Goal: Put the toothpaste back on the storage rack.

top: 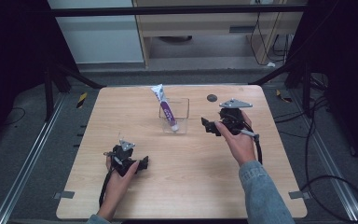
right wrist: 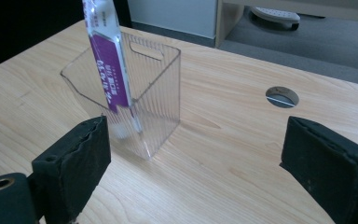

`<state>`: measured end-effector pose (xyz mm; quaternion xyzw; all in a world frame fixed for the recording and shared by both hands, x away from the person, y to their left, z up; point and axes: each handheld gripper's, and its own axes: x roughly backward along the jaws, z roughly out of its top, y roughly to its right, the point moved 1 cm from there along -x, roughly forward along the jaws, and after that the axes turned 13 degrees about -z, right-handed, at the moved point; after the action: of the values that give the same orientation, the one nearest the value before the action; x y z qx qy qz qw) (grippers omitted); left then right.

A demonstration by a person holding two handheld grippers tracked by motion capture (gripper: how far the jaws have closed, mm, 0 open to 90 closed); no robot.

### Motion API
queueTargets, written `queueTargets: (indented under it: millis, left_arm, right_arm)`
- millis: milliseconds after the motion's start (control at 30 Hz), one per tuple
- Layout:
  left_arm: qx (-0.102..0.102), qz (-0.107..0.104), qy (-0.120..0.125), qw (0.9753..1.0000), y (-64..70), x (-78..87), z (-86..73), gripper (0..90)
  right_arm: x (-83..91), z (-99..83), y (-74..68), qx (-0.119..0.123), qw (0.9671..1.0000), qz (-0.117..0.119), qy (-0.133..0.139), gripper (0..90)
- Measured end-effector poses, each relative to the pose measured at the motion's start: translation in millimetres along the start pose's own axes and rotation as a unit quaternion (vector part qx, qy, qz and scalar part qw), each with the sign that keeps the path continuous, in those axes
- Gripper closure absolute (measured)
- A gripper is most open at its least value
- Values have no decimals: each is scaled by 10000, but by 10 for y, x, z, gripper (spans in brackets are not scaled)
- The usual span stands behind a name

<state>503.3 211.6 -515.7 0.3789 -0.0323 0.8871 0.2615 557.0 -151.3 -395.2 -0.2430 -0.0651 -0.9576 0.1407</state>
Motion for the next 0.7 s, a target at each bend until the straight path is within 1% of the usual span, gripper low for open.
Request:
queueTargets:
  millis: [133,300,400,700]
  left_arm:
    - [0,1,0,10000,0,0,0,0]
    - [2,1,1,10000,1,0,0,0]
    - [1,2,1,10000,0,0,0,0]
    - [1,1,2,10000,1,0,0,0]
  right_arm:
    - [12,-96,71,-55,9999,-86,-57,104]
    - [5,-229,146,4,9997,-200,-137,106]
    - [0,-294,181,96,9995,-257,-149,106]
    - [-36,-437,264,121,9991,-363,-178,104]
